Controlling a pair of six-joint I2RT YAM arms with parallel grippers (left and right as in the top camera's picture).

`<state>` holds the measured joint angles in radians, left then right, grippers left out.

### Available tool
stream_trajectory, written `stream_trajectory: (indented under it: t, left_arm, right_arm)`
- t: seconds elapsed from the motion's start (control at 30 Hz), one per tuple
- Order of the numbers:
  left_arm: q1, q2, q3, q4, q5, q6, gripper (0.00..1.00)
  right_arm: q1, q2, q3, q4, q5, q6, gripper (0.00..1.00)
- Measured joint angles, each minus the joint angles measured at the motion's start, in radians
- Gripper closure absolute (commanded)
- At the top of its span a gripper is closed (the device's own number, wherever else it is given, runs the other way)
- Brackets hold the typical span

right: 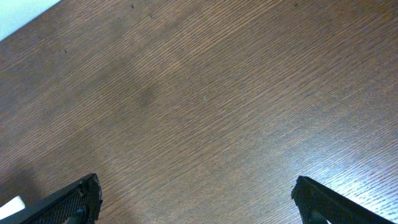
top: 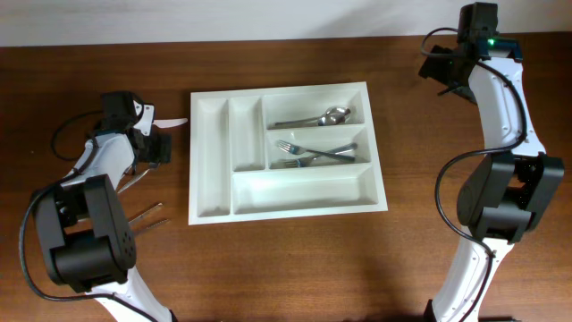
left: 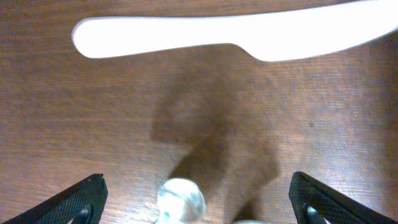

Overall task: Pack container
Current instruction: 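Lower the left gripper and grasp a metal spoon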

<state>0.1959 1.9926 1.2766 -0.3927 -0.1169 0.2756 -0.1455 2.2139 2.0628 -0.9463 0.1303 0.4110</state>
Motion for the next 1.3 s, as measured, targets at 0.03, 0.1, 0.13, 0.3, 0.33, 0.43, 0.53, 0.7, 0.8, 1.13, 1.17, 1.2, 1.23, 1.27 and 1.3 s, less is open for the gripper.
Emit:
stream_trajectory:
  t: [0.03, 0.1, 0.13, 0.3, 0.33, 0.43, 0.53, 0.7, 0.8, 1.13, 1.17, 1.2, 1.23, 1.27, 1.3]
  left_arm:
    - [0.0, 0.0, 0.0, 0.012, -0.009, -0.009, 0.04]
    - [0.0, 0.0, 0.0, 0.022, -0.021, -0.015, 0.04]
    - [0.0, 0.0, 0.0, 0.025, -0.028, -0.019, 0.04]
    - [0.0, 0.0, 0.0, 0.016, -0.05, -0.035, 0.11]
    - [0.0, 0.0, 0.0, 0.01, -0.055, -0.036, 0.11]
    - [0.0, 0.003, 0.0, -0.002, -0.074, -0.037, 0.11]
    - [0.001, 0.024, 0.003, -0.007, -0.078, -0.045, 0.16]
    - [0.001, 0.037, 0.02, -0.016, -0.089, -0.048, 0.19]
    - [0.001, 0.043, 0.027, -0.016, -0.092, -0.053, 0.27]
    - [0.0, 0.058, 0.033, -0.014, -0.101, -0.059, 0.6]
    - [0.001, 0.059, 0.033, -0.014, -0.101, -0.057, 0.64]
    - [0.001, 0.059, 0.033, -0.014, -0.102, -0.056, 0.71]
    - [0.001, 0.06, 0.033, -0.014, -0.103, -0.06, 0.77]
    - [0.001, 0.061, 0.032, -0.015, -0.105, -0.06, 0.8]
    - [0.001, 0.063, 0.033, -0.016, -0.105, -0.06, 0.85]
  right_arm:
    - [0.0, 0.0, 0.0, 0.0, 0.0, 0.0, 0.01]
    - [0.0, 0.0, 0.0, 0.0, 0.0, 0.0, 0.01]
    - [0.0, 0.0, 0.0, 0.0, 0.0, 0.0, 0.01]
    - [0.0, 0.0, 0.0, 0.0, 0.0, 0.0, 0.01]
    - [0.0, 0.0, 0.0, 0.0, 0.0, 0.0, 0.01]
    - [0.0, 0.0, 0.0, 0.0, 0.0, 0.0, 0.01]
    - [0.0, 0.0, 0.0, 0.0, 0.0, 0.0, 0.01]
    - [0.0, 0.0, 0.0, 0.0, 0.0, 0.0, 0.01]
    - [0.0, 0.0, 0.0, 0.0, 0.0, 0.0, 0.01]
    - [0.0, 0.0, 0.0, 0.0, 0.0, 0.0, 0.01]
    - [0.0, 0.0, 0.0, 0.0, 0.0, 0.0, 0.01]
    - [0.0, 0.0, 0.0, 0.0, 0.0, 0.0, 0.01]
    - [0.0, 0.0, 0.0, 0.0, 0.0, 0.0, 0.01]
    - [0.0, 0.0, 0.0, 0.0, 0.0, 0.0, 0.01]
    - [0.0, 0.0, 0.0, 0.0, 0.0, 0.0, 0.01]
